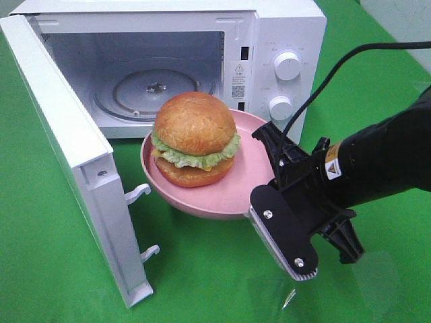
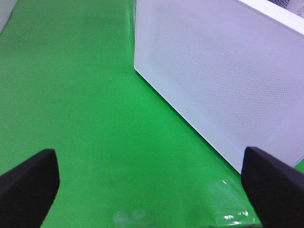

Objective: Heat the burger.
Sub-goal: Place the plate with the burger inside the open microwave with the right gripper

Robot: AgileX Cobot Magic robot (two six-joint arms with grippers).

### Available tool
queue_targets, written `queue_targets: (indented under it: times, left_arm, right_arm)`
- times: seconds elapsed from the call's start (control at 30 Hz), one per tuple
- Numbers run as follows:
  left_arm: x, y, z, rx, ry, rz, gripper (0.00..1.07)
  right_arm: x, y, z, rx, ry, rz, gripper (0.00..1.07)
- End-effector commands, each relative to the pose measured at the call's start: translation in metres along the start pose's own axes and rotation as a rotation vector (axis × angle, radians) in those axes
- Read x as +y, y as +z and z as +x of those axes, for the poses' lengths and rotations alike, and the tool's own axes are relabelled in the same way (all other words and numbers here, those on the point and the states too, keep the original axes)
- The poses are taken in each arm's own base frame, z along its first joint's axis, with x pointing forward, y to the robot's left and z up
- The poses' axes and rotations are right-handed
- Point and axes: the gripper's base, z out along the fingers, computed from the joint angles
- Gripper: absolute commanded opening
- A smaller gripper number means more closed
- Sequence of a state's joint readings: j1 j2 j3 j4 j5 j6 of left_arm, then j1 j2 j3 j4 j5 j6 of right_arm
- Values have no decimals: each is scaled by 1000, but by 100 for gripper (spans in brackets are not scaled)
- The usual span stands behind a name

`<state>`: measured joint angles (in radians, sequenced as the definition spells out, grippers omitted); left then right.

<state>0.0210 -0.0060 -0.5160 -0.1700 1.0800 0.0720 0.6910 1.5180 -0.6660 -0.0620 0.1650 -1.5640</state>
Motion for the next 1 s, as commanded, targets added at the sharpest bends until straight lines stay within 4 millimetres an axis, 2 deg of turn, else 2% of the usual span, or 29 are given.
queue_targets:
  times: [0.03, 0.53, 0.6, 1.0]
  left_arm:
    - [0, 0, -1, -18, 0, 3, 98]
    - [0, 0, -1, -18, 0, 3, 98]
    - [0, 0, -1, -18, 0, 3, 98]
    - [0, 0, -1, -18, 0, 3, 98]
  right_arm:
    - [-21, 0, 2, 5, -9, 109, 0]
    - [-61, 32, 4, 8, -15, 121, 0]
    - [-71, 40, 5, 9, -15, 121, 0]
    - [-93, 58, 6, 11, 30, 122, 0]
